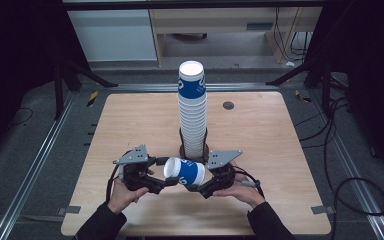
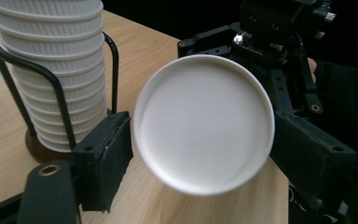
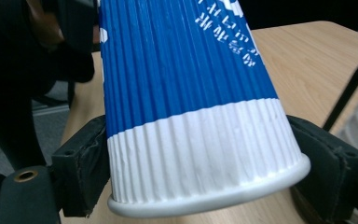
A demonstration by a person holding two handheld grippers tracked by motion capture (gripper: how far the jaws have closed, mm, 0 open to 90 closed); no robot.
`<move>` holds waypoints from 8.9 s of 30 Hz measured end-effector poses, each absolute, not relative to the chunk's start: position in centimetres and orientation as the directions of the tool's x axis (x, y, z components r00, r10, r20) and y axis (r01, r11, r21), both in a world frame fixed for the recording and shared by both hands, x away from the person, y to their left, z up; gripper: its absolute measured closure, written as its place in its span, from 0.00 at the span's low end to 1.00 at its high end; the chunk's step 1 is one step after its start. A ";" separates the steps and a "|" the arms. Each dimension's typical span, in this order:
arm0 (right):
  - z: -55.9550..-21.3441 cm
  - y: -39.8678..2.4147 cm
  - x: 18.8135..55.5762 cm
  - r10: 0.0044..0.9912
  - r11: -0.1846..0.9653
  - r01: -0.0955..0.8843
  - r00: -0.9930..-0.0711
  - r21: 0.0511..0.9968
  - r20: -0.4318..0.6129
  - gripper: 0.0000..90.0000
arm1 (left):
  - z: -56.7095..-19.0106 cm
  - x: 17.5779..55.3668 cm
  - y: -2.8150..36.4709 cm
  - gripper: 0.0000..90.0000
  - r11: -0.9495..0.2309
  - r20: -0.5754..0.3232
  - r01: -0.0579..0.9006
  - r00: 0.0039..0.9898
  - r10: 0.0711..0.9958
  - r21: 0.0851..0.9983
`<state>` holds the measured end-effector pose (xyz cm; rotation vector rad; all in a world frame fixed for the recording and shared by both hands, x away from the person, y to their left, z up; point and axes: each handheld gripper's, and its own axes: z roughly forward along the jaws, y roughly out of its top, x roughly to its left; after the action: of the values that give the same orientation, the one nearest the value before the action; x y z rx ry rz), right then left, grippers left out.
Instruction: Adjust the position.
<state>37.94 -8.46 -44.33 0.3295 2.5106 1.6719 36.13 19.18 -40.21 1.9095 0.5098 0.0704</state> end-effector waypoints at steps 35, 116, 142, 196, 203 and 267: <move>-46.4 -6.0 36.5 0.103 0.666 -0.043 -0.984 0.745 -0.148 0.15 | -43.5 36.2 16.1 0.28 -0.700 -0.130 0.286 0.955 0.268 0.654; -43.1 -10.8 38.0 0.185 0.423 0.142 -0.980 0.895 0.068 0.19 | -42.2 36.4 18.1 0.16 -0.611 -0.067 0.249 0.950 0.303 0.751; -45.0 -7.6 37.5 0.105 0.548 0.130 -0.991 0.826 0.086 0.16 | -44.1 35.4 15.2 0.29 -0.748 0.005 0.164 0.976 0.218 0.643; -43.2 -8.9 37.9 0.162 0.330 0.219 -0.971 0.918 0.174 0.18 | -42.9 35.4 16.0 0.22 -0.572 -0.048 0.225 0.951 0.307 0.789; -43.5 -8.8 37.9 0.193 0.445 0.181 -0.976 0.877 0.104 0.18 | -43.8 35.8 15.6 0.19 -0.640 -0.064 0.260 0.947 0.314 0.723; -43.3 -7.7 38.0 0.174 0.239 0.253 -0.961 0.937 0.215 0.21 | -43.4 34.9 15.1 0.31 -0.506 -0.032 0.232 0.927 0.374 0.830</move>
<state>37.99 -7.70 -43.30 0.4350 2.5239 1.9304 34.92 15.14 -43.41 2.1235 0.4304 0.1866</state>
